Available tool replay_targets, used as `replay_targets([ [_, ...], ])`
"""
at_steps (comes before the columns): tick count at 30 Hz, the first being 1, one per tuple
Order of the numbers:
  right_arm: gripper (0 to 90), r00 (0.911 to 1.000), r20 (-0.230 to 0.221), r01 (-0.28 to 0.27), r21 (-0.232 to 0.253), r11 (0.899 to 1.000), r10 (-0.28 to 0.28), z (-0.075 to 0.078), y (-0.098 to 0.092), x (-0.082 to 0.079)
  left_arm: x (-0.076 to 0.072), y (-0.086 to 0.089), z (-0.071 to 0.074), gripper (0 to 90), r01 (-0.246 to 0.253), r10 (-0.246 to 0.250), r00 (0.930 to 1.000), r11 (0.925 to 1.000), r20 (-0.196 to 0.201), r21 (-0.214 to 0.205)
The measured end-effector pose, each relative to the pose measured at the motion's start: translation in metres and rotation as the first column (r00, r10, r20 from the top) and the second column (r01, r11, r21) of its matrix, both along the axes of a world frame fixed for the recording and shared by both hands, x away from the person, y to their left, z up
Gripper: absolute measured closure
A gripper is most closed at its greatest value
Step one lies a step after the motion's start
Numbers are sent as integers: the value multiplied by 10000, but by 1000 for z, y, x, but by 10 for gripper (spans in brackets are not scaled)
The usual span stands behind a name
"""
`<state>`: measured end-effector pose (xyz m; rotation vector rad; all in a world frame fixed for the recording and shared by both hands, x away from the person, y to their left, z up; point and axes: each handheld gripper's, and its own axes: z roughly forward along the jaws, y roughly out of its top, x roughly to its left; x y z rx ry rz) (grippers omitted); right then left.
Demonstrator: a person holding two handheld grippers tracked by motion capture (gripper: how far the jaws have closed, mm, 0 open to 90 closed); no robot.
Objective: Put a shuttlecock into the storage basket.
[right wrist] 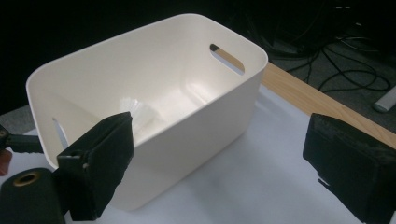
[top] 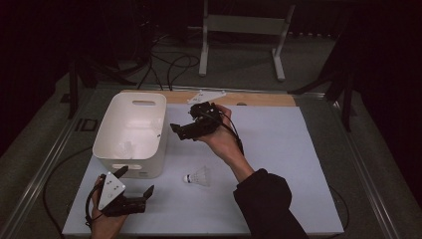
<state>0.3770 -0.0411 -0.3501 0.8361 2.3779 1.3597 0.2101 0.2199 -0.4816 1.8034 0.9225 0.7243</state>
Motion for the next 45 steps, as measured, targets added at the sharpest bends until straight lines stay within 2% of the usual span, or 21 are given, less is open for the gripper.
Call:
replay_targets([
  [24, 84, 9998, 62, 187, -515, 9985, -184, -17, -13, -11, 0, 1, 0, 0, -37, 37, 10000, 10000, 7, -4],
  [33, 89, 9993, -122, 352, -491, 9982, -358, -25, -23, -14, 0, 0, 0, 0, -28, 28, 10000, 10000, 0, 15],
  [45, 90, 9993, -185, 306, -728, 9969, -320, -35, -30, -22, 0, 1, 0, 0, -31, 31, 10000, 10000, -7, 25],
])
